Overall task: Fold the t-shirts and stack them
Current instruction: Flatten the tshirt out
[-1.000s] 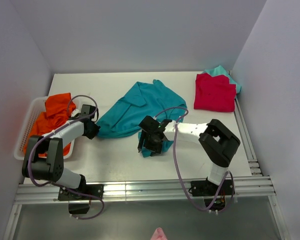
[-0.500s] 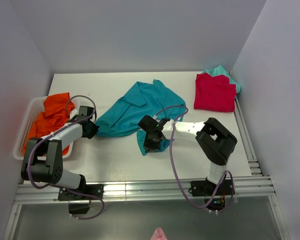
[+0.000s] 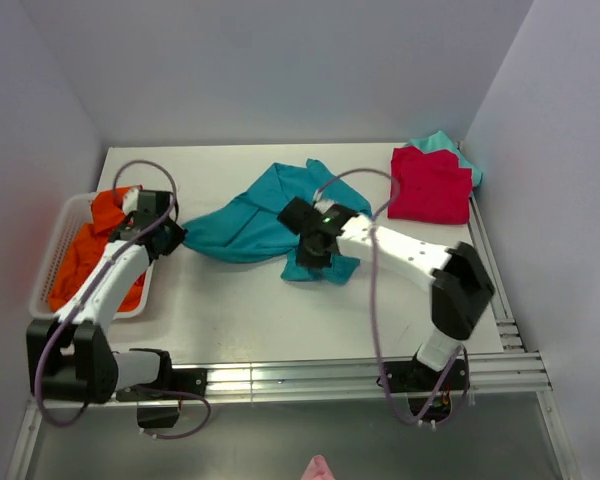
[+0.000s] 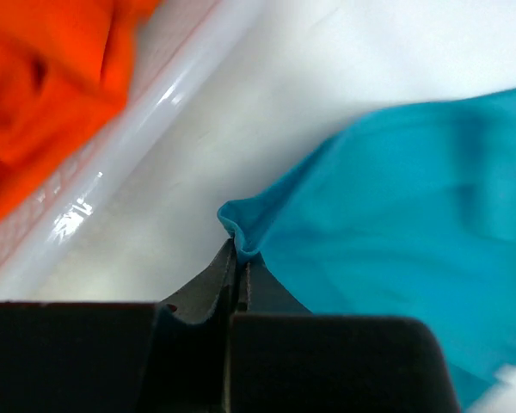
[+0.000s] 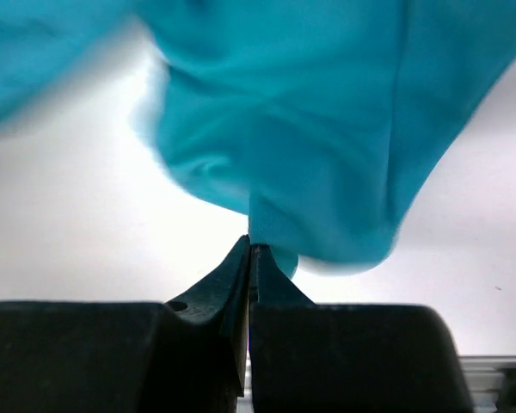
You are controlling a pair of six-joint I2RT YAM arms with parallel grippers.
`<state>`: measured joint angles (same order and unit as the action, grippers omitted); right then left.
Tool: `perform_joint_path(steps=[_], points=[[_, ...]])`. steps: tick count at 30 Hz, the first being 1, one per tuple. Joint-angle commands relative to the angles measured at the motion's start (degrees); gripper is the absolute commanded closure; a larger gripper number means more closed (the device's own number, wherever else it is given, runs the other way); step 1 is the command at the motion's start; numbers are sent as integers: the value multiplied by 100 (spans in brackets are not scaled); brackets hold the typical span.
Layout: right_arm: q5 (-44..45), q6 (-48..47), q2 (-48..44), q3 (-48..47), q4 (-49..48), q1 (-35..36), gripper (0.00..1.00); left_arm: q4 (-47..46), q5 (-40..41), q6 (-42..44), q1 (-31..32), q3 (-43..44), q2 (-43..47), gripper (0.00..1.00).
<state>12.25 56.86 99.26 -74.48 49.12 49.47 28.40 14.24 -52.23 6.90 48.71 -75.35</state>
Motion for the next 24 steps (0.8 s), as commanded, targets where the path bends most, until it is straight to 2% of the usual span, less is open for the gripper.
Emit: perform_joint_path(steps=[1, 5, 10, 12, 18, 20, 24], points=[[1015, -175, -1215, -962, 1237, -209, 100, 779, 246, 485, -30, 911, 933, 100], [1639, -132, -2390, -1647, 1984, -272, 100, 1763, 517, 670, 109, 1938, 1312, 100], [2255, -166, -3779, -1965, 2706, -499, 100, 2334, 843, 855, 163, 2493, 1717, 100], [2325, -149, -4115, -2149, 2909, -772, 100, 2625, 835, 890, 189, 3055, 1673, 100], [2896, -254, -5205, -2703, 3279, -922, 100, 2995, 1, 671, 216, 4084, 2278, 100], [3002, -473, -5470, -3018, 3270, -922, 100, 3092, -368, 740, 216, 4565, 2533, 100], [2871, -1281, -5672, -3608, 2885, -922, 100, 3470, -1071, 1170, 207, 5744, 2403, 100]])
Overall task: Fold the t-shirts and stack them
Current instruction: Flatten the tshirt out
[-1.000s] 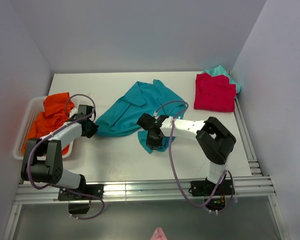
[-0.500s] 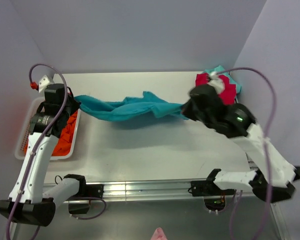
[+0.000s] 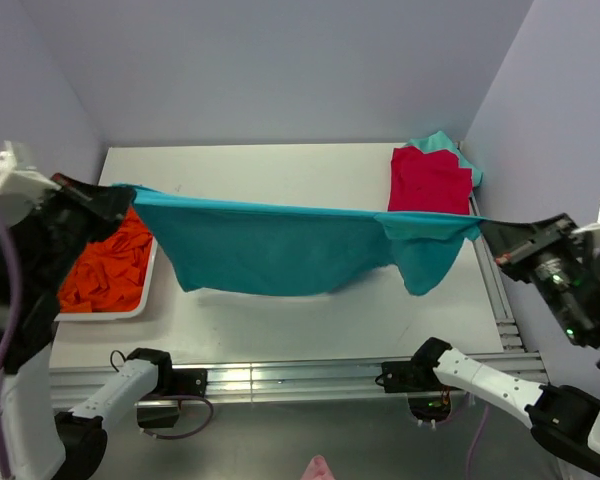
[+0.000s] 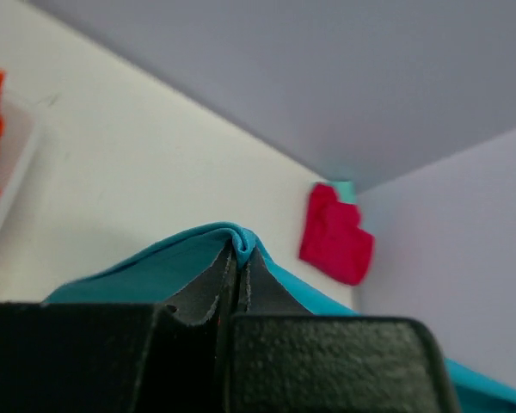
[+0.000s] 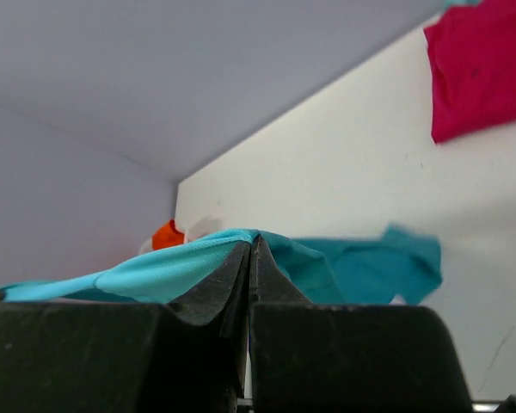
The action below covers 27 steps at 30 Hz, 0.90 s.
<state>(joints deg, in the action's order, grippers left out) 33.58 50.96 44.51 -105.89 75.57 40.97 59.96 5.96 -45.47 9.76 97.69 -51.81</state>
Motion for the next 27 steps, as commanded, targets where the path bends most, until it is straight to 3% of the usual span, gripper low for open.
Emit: perform_joint_path(steps=[1, 5, 8, 11, 16, 21, 24, 27], points=[[676, -1075, -223, -564, -31, -72, 100, 366, -366, 583, -79, 1109, -13, 100], [395, -1790, 22, -1615, -402, -72, 100, 446, -981, 733, -79, 2602, -486, 100], [281, -2212, 286, -2145, -744, -72, 100, 17, -1289, 576, -79, 2835, -610, 100], [271, -2546, 540, -2095, -1123, -63, 100, -520, -1220, 417, -79, 2002, -514, 100], [562, -2740, 1340, -1341, -1526, -63, 100, -1240, -448, 180, -79, 614, -846, 100], [-52, -2890, 2305, -794, -2256, -499, 100, -1847, -138, 267, -211, 619, -2050, 100], [-782, -2864, 2972, -810, -2722, -1098, 100, -2137, -314, 320, -501, 1224, -3034, 100], [-1046, -2855, 3946, -1652, -2811, -1714, 100, -2164, -533, 355, -633, 2558, -4203, 100]])
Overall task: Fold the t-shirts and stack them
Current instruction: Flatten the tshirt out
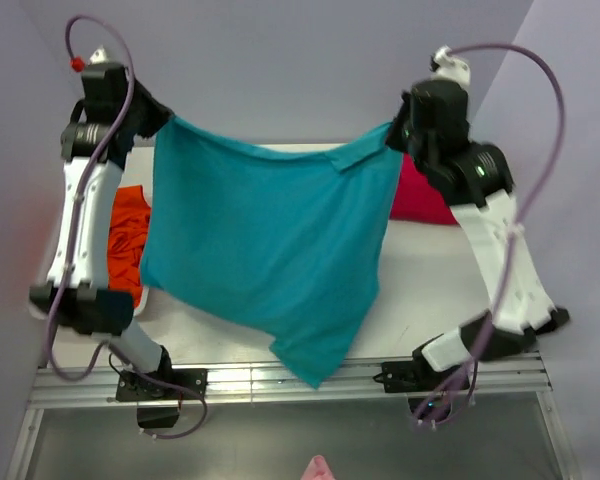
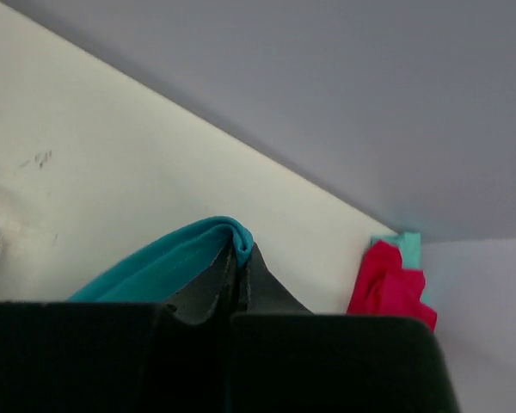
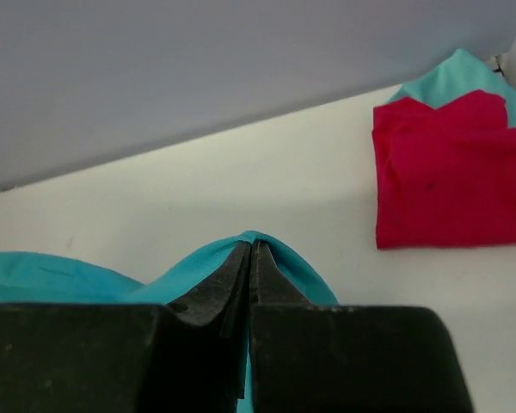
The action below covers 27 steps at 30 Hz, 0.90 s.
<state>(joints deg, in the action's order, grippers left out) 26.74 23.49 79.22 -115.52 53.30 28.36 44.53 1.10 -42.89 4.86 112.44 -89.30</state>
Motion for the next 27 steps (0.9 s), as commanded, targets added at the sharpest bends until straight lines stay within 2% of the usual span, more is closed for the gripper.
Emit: perform_joint_path(steps=[1, 4, 6, 8, 10, 12, 14, 15, 17, 18, 20, 21, 23, 24, 26, 27], points=[[-528, -46, 750, -1439, -549, -698, 100, -691, -171, 71, -222, 1792, -997, 100], [-1249, 112, 1691, -2998, -601, -1173, 100, -824, -900, -183, -424, 3385, -2010, 100], [-1625, 43, 2017, -3580, -854, -1289, 100, -1007, -1436, -333, -651, 3836, -2232, 100], [-1848, -37, 1800, -3583, -1154, -1394, 100, -1708, -1631, -334, -723, 3243, -1734, 100], [-2049, -28, 1650, -3486, -1120, -1464, 100, -2166, -1640, -185, -732, 2201, -893, 100], [-2112, 33, 1273, -3041, -1006, -1596, 100, -1836, -1526, -79, -741, 1897, -486, 100], [-2296, 42, 983, -2688, -944, -1632, 100, -1956, -1639, -122, -741, 1257, -64, 100], [-2357, 164, 659, -2207, -918, -1623, 100, -1992, -1648, -192, -724, 575, 339, 100], [-2463, 244, 80, -1564, -892, -1623, 100, -1765, -1544, -167, -680, -61, 675, 100], [-2420, 383, -168, -673, -891, -1614, 100, -1651, -1439, -123, -593, -761, 1051, 100], [-2253, 525, -947, 376, -909, -1614, 100, -1518, -1157, -123, -539, -1677, 1509, 100], [-2235, 665, -1205, 1504, -944, -1606, 100, -1466, -1052, -192, -539, -2665, 1973, 100], [-2313, 841, -2002, 2687, -1014, -1614, 100, -1308, -814, -246, -539, -3584, 2362, 100], [-2470, 1033, -2242, 3842, -1180, -1623, 100, -1124, -744, -376, -530, -4477, 2695, 100], [-2787, 1385, -2777, 4833, -1199, -1623, 100, -781, -455, -526, -539, -5238, 2961, 100], [-2910, 1509, -2920, 5725, -1216, -1614, 100, -553, -418, -649, -530, -5964, 3162, 100]])
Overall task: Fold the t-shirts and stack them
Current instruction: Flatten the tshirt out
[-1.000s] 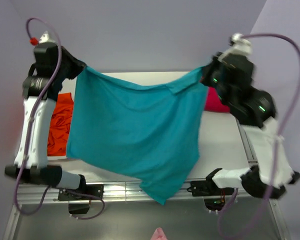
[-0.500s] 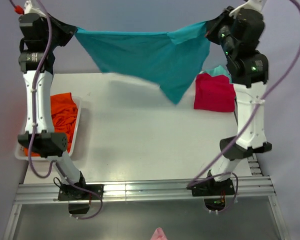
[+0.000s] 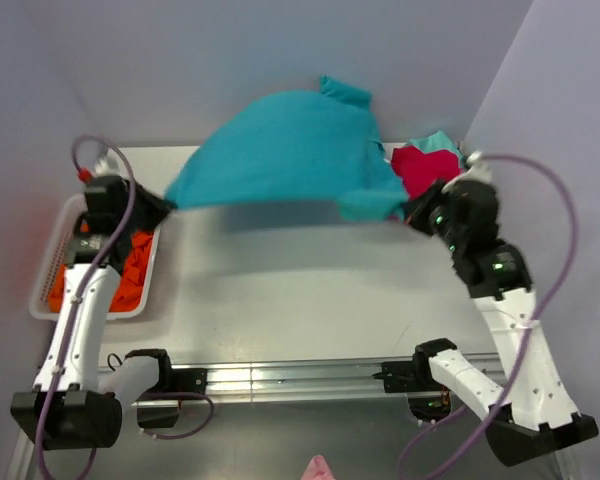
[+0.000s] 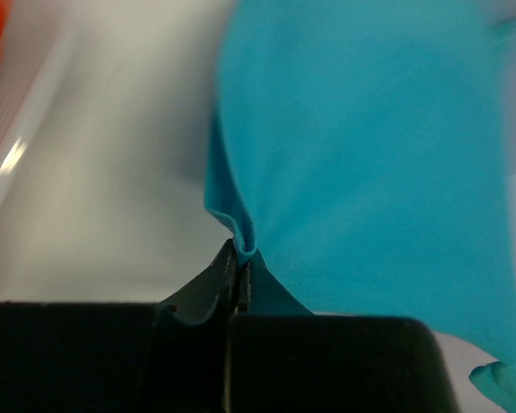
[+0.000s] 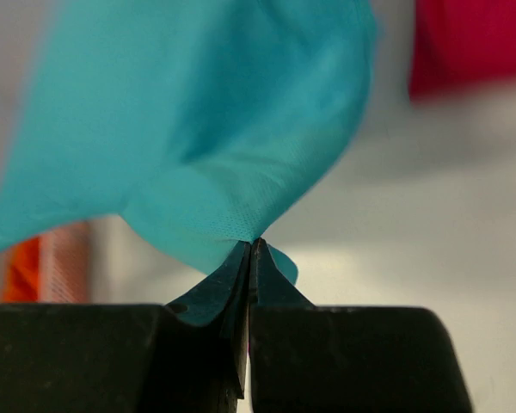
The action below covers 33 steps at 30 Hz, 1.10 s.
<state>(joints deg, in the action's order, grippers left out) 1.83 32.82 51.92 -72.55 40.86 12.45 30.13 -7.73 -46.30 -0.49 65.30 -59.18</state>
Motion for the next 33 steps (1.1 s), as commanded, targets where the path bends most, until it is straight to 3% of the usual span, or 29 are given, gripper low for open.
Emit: perform_joint_path(steps=[1, 4, 7, 8, 9, 10, 11, 13, 15, 19, 25, 28, 31, 32, 33], points=[[-516, 681, -304, 1829, 36, -23, 100, 1011, 500, -361, -3, -1596, 230, 100], [-551, 919, -647, 2947, 211, -23, 100, 1320, 614, -843, 180, -2582, 407, 100], [-569, 902, -894, 3449, 264, -23, 100, 1442, 746, -1126, 909, -2347, 197, 100], [-561, 867, -912, 3493, 291, -23, 100, 1582, 990, -1170, 1015, -2268, 83, 75], [-604, 849, -877, 3511, 360, -23, 71, 1714, 1079, -1214, 1103, -2102, -214, 60], [-570, 823, -816, 3476, 439, -23, 50, 1994, 1159, -1232, 1113, -2030, -391, 45], [-561, 788, -667, 3441, 501, -23, 28, 2084, 1203, -1267, 1121, -1978, -541, 24], [-456, 753, -535, 3292, 686, -23, 19, 2137, 1264, -1258, 1156, -1898, -762, 20], [-437, 726, -490, 3126, 774, -23, 17, 2190, 1335, -1389, 1235, -1828, -640, 16], [-507, 743, -674, 2747, 827, -23, 18, 2339, 1432, -1487, 1262, -1416, -323, 17], [-1033, 1103, -220, 2386, 161, -23, 30, 2647, 1546, -1478, 1271, -773, -296, 21], [-1640, 1270, 578, 2308, -648, 108, 44, 2542, 1493, -1504, 1271, -817, -489, 24], [-1668, 1183, 1754, 1747, -1009, 494, 78, 2367, 1397, -1540, 1271, -887, -665, 28], [-1624, 1070, 2073, 1284, -1027, 817, 99, 2322, 1388, -1574, 1271, -913, -700, 30], [-1580, 1008, 2381, 1035, -1019, 960, 100, 2278, 1370, -1575, 1280, -896, -709, 31]])
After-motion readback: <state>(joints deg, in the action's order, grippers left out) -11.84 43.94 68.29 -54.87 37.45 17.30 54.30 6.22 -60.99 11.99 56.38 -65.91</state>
